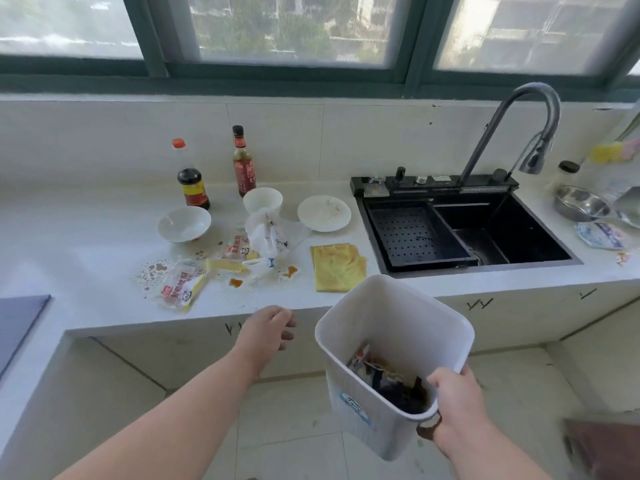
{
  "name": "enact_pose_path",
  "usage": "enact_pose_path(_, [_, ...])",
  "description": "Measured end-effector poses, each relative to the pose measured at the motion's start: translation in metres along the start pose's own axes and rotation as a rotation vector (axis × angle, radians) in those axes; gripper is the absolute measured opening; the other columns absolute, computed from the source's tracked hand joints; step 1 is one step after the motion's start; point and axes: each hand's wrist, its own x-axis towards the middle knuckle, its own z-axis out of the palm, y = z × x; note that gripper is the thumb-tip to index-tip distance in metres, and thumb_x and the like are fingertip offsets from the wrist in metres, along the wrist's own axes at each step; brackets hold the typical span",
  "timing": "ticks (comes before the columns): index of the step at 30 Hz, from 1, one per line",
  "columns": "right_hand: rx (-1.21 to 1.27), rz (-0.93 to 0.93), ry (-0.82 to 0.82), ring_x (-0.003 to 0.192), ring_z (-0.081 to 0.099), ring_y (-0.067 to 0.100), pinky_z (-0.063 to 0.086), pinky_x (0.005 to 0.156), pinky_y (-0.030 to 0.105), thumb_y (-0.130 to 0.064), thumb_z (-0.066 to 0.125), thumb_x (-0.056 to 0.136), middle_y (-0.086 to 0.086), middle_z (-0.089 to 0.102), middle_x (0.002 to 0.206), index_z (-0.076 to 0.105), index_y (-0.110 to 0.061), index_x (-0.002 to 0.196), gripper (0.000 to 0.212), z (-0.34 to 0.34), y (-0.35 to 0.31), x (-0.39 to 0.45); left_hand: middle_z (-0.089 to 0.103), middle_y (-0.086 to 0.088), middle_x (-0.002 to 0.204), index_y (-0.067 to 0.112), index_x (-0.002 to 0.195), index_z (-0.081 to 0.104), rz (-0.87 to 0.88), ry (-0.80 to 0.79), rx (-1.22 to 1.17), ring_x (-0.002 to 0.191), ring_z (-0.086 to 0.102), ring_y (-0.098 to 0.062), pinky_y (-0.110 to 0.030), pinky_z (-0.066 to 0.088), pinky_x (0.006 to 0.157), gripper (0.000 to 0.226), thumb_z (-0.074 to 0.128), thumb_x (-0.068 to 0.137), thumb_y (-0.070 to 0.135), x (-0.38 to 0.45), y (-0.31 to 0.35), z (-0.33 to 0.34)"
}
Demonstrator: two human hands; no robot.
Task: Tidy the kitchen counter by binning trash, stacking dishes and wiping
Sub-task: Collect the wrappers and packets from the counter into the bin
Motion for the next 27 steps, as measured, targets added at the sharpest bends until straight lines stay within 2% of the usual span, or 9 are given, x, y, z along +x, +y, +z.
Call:
enact_pose_path(4, [0.111,-0.043,0.148,0.090,0.054,0.036,0.044,0.083,0.052,0.005,0.045,0.076,0.011,0.063,0.102,0.060,-0.040,0.091,0.050,0.049,0.027,-0.016,0.074,0.000,0.108,0.024,0.104,0.069,0.189,0.173,0.333,0.088,0.070,-0.022,-0.036,0.055,0.070,0.014,0.057,0.105,0.030,0.041,0.001,-0.057])
enact_pose_path(7, [0.203,-0.023,0.232,0.092,0.059,0.037,0.046,0.082,0.054,0.006,0.044,0.082,0.011,0.066,0.106,0.060,-0.036,0.104,0.049,0.081,0.046,-0.030,0.066,-0.003,0.132,0.020,0.127,0.070,0.271,0.307,0.576,0.119,0.062,-0.027,-0.044,0.052,0.097,0.028,0.062,0.103,0.032,0.081,-0.006,-0.105])
enact_pose_path(10, [0.245,-0.013,0.289,0.093,0.065,0.043,0.049,0.076,0.062,0.000,0.045,0.077,0.014,0.069,0.114,0.061,-0.038,0.104,0.049,0.105,0.066,-0.045,0.055,-0.006,0.154,0.023,0.143,0.062,0.185,0.346,0.873,0.142,0.047,-0.032,-0.051,0.042,0.112,0.045,0.058,0.101,0.038,0.117,-0.024,-0.154])
enact_pose_path(13, [0.237,-0.022,0.338,0.108,0.068,0.051,0.051,0.074,0.063,-0.004,0.048,0.073,0.016,0.068,0.115,0.060,-0.037,0.105,0.048,0.127,0.078,-0.056,0.031,-0.008,0.173,0.030,0.160,0.042,-0.027,0.269,1.014,0.156,0.031,-0.036,-0.056,0.038,0.118,0.063,0.055,0.101,0.044,0.140,-0.049,-0.190])
enact_pose_path(16, [0.218,-0.043,0.347,0.108,0.068,0.049,0.054,0.079,0.063,-0.004,0.049,0.075,0.015,0.068,0.115,0.059,-0.036,0.110,0.048,0.141,0.081,-0.067,0.042,-0.009,0.161,0.028,0.157,0.044,-0.089,0.215,1.059,0.144,0.041,-0.037,-0.052,0.043,0.110,0.056,0.050,0.102,0.036,0.147,-0.068,-0.202])
enact_pose_path(19, [0.179,-0.073,0.370,0.107,0.067,0.049,0.053,0.091,0.073,-0.004,0.050,0.076,0.014,0.068,0.110,0.059,-0.038,0.097,0.042,0.152,0.085,-0.071,0.052,-0.012,0.142,0.020,0.143,0.059,0.016,0.274,0.972,0.128,0.049,-0.040,-0.051,0.048,0.098,0.046,0.048,0.099,0.015,0.148,-0.084,-0.208])
enact_pose_path(23, [0.157,-0.085,0.351,0.099,0.067,0.045,0.053,0.099,0.072,0.002,0.049,0.081,0.010,0.068,0.104,0.060,-0.038,0.102,0.046,0.165,0.085,-0.080,0.046,-0.020,0.150,0.010,0.144,0.062,0.003,0.395,0.497,0.126,0.057,-0.045,-0.054,0.047,0.105,0.048,0.056,0.097,0.002,0.140,-0.070,-0.214])
enact_pose_path(25, [0.174,-0.068,0.348,0.091,0.063,0.039,0.052,0.099,0.070,0.006,0.047,0.085,0.008,0.067,0.101,0.062,-0.038,0.106,0.051,0.168,0.084,-0.085,0.050,-0.020,0.146,0.008,0.137,0.065,0.120,0.465,0.340,0.112,0.060,-0.035,-0.048,0.046,0.105,0.041,0.057,0.098,0.002,0.128,-0.050,-0.213])
enact_pose_path(27, [0.184,-0.059,0.354,0.088,0.060,0.037,0.055,0.095,0.061,0.006,0.047,0.086,0.009,0.067,0.100,0.062,-0.038,0.102,0.050,0.171,0.084,-0.089,0.055,-0.017,0.134,0.007,0.128,0.069,0.300,0.496,0.250,0.092,0.053,-0.012,-0.033,0.042,0.097,0.033,0.059,0.097,0.000,0.113,-0.029,-0.207])
